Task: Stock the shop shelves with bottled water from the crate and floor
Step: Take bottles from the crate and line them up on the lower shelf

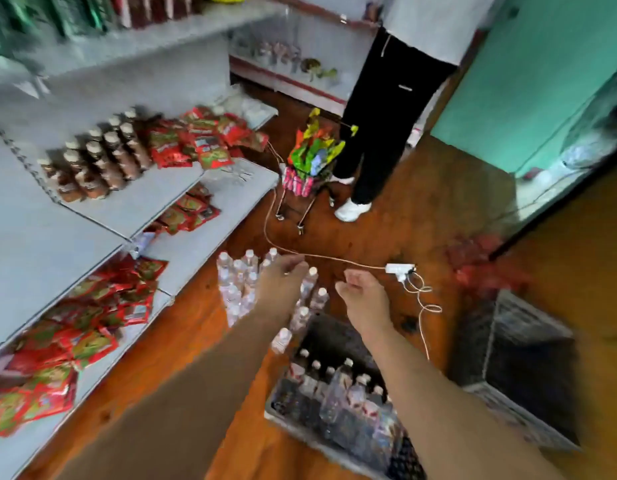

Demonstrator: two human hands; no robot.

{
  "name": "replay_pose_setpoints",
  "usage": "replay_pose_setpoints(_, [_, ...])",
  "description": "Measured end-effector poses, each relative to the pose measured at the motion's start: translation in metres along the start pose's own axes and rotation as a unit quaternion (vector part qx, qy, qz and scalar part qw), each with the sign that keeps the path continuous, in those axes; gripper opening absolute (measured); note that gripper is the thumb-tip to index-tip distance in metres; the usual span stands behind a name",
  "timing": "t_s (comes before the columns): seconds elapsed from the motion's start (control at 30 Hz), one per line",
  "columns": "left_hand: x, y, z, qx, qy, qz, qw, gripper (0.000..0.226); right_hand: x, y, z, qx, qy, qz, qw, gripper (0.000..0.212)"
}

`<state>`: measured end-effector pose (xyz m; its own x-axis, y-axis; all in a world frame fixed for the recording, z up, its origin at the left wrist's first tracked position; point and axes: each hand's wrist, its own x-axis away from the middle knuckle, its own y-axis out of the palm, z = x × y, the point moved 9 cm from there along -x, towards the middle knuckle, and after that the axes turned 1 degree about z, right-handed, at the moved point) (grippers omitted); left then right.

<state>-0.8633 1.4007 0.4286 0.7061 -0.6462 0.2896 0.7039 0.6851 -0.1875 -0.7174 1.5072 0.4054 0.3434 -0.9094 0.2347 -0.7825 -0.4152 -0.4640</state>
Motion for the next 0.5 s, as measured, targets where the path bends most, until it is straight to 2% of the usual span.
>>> replay_pose_setpoints(0.1, [0.006,0.085,-0.036,-0.032,-0.033,-0.068,0.997,0.021,-0.013,-0.056,0.073,0.007,0.061,0.020,0.998,0.034])
replay_pose_setpoints(0.2, [0.003,0.141,-0.081,-0.076,-0.064,-0.126,0.987,0.022,-0.021,-0.075,0.151,0.006,0.137,0.027,0.990,0.036])
replay_pose_setpoints(0.5, [-0.074,0.248,-0.246,-0.175,-0.178,-0.227,0.941,0.027,-0.073,-0.030,0.352,-0.049,0.332,0.032,0.942,0.039])
